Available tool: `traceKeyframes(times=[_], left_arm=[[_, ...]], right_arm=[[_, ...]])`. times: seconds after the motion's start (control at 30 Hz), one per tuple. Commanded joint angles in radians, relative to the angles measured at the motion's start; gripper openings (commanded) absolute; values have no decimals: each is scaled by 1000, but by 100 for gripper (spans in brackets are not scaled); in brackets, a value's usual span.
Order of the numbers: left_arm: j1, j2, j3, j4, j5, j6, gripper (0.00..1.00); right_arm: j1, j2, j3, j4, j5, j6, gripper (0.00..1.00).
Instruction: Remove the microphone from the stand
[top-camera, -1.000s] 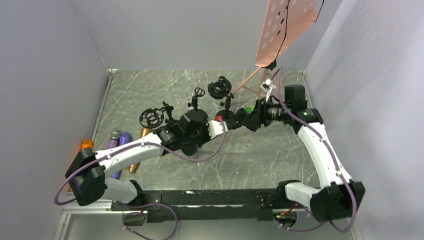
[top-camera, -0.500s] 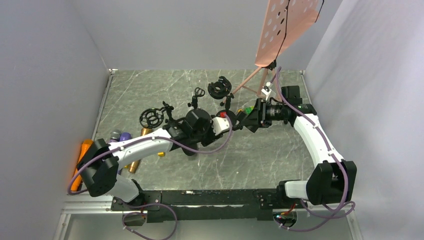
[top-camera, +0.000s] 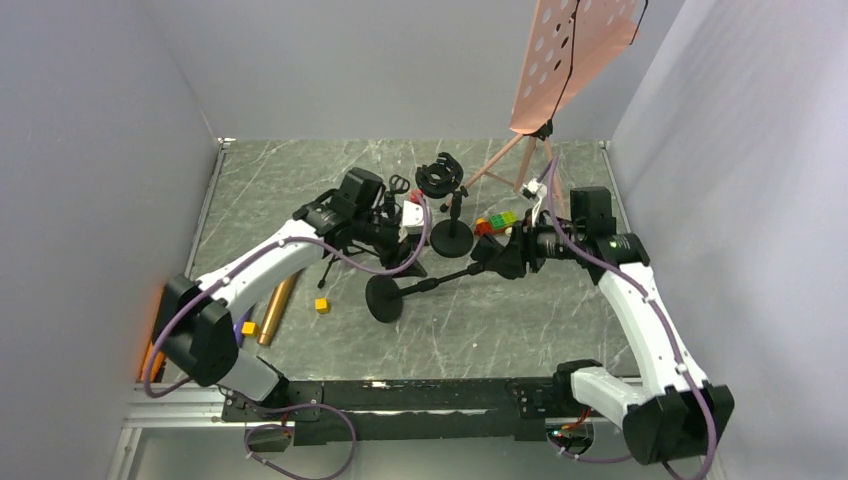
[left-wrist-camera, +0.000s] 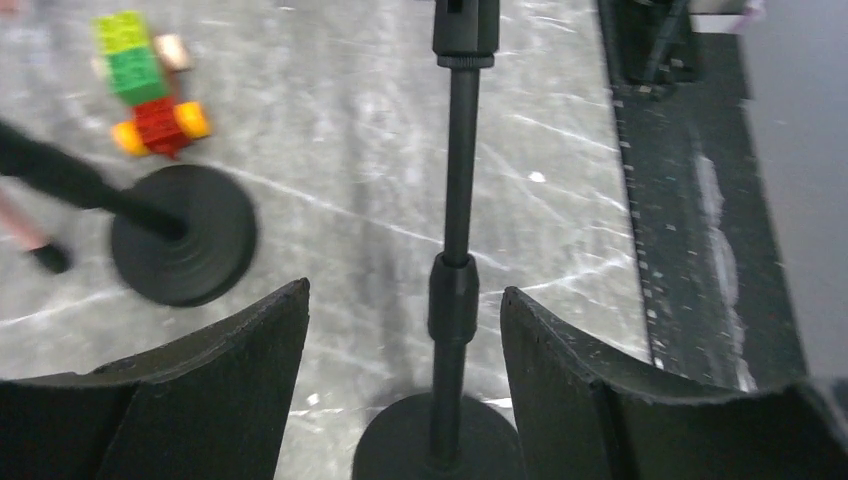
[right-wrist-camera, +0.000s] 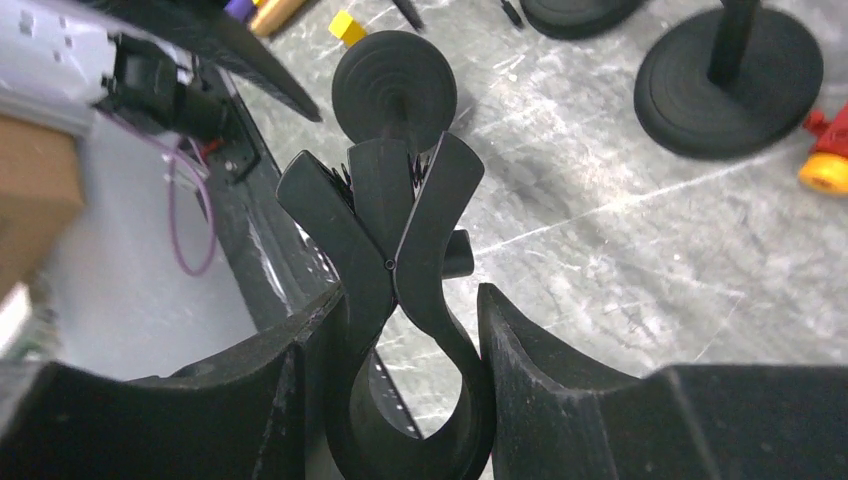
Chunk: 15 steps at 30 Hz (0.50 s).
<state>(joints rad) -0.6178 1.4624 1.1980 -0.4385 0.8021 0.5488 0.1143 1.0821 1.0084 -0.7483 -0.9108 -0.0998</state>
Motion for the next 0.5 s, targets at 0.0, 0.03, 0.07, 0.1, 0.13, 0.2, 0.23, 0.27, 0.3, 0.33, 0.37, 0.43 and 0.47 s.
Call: traceKeyframes(times=[0.0,0.03,0.07,0.1,0.13,0.2,0.23,0.27,0.3,0.33,0.37,0.43,0.47], left_arm=[[5,102,22,-137,304,111,72],[0,127,18,-128,309,104,70],[-8,147,15,-121,299,99,69],[-20,165,14,-132,297,127,68],[-31,182,15,-150,290,158,67],[-53,207,15,-178,275,204,62],[-62,214,16,-184,272,216,56],[-68,217,19,-188,273,218,46],[-71,217,22,-188,275,212,35],[-74,212,25,-187,272,205,22],[-76,201,27,-183,262,199,8],[-78,160,11,-131,225,166,0],[-80,120,-20,-55,180,113,0]], right_arm=[[58,-95,-26,76,1,-203,0],[77,-104,-27,67,10,-228,0],[99,-111,-28,55,24,-252,0],[121,-119,-29,39,43,-278,0],[143,-130,-35,32,66,-300,0],[178,-156,-56,34,113,-322,0],[183,-167,-64,38,121,-319,0],[185,-172,-68,41,124,-307,0],[185,-172,-65,39,131,-293,0],[184,-172,-59,37,146,-271,0],[183,-167,-44,38,177,-225,0],[184,-143,-1,34,307,-81,0],[183,-120,33,17,380,-7,0]])
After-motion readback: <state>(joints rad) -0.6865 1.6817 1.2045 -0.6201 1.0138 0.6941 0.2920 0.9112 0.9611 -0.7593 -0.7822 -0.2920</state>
